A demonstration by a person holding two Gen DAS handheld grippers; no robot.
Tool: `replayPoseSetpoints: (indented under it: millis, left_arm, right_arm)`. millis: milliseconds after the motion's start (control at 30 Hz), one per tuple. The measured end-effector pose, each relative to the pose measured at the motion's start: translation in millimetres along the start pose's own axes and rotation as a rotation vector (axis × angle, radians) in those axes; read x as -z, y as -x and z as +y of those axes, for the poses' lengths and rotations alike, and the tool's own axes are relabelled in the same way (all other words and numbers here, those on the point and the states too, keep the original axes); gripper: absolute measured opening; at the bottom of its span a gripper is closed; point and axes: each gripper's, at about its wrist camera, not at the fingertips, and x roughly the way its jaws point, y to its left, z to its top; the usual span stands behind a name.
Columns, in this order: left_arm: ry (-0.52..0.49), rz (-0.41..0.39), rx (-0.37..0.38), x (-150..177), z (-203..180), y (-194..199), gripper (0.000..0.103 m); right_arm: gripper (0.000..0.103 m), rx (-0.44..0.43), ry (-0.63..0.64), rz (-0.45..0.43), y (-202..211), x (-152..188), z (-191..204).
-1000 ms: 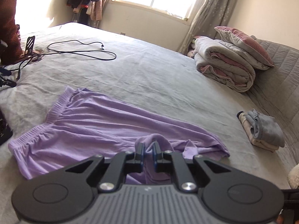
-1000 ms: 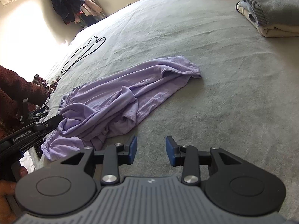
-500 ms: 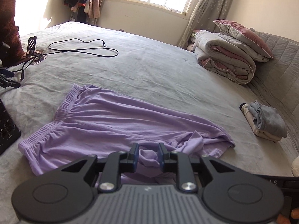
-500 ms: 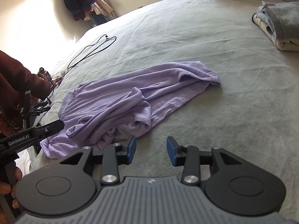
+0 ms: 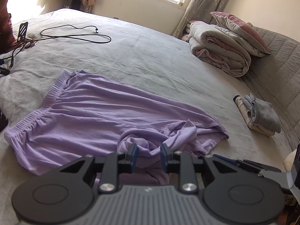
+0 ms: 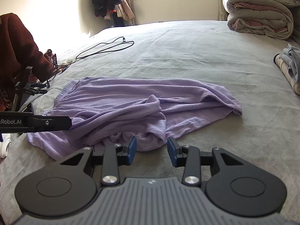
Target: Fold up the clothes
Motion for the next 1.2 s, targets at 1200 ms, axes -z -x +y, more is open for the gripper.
replayPoseSetpoints:
  millis: [1200]
  left_arm:
    - [0.051,0.0,0.01,10.5,-4.3,2.7,0.045]
  right_arm:
    - [0.015,0.047,-0.063,-0.129,66.2,-11.3,-16.6]
